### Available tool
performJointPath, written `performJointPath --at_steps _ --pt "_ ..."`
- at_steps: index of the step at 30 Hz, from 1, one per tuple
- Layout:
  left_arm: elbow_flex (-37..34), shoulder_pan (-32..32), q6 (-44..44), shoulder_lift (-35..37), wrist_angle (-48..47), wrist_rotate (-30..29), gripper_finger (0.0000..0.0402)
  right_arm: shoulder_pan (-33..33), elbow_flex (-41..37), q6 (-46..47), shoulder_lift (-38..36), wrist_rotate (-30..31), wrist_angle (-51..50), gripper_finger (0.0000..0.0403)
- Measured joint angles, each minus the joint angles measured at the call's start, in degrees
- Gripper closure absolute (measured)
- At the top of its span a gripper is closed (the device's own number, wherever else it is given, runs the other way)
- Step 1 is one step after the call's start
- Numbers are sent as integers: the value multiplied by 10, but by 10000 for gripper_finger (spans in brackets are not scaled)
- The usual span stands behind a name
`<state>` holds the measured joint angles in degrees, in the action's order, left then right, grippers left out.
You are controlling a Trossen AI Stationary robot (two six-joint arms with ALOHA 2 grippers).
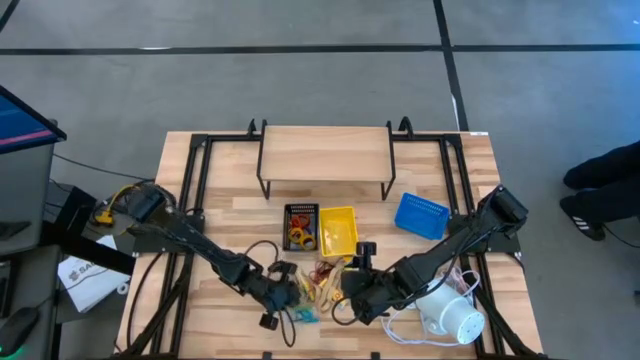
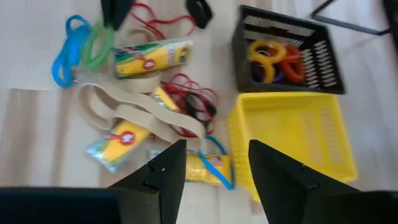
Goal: Pick & Place Office Desk Supplies
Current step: Put the green spring keychain into the black bin, then put the black rubber band into the yellow bin
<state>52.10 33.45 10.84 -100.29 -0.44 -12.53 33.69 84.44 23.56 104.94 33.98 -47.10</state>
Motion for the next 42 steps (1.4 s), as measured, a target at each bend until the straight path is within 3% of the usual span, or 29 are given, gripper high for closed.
performJointPath --at_steps 5,11,13,16,26,30,33,42 --pt "0 18 -39 93 -39 -113 399 4 0 13 -7 56 -46 233" --pt "1 29 -95 193 -55 -207 398 -1 0 35 -17 111 -74 233" --pt "1 18 -95 216 -89 -250 398 0 0 35 -21 130 -80 233" --pt "-2 -24 -91 226 -133 -271 397 -6 0 35 -25 156 -83 233" --pt "-31 -214 -61 198 -213 -233 396 -28 0 35 -29 160 -132 233" --pt "-46 -267 -57 201 -232 -126 384 -32 0 36 -29 161 -166 233" --pt "-47 -274 -61 201 -228 -78 353 -41 0 35 -29 162 -181 233" --pt "-47 -270 -106 201 -221 -75 234 -100 0 47 -29 128 -183 233"
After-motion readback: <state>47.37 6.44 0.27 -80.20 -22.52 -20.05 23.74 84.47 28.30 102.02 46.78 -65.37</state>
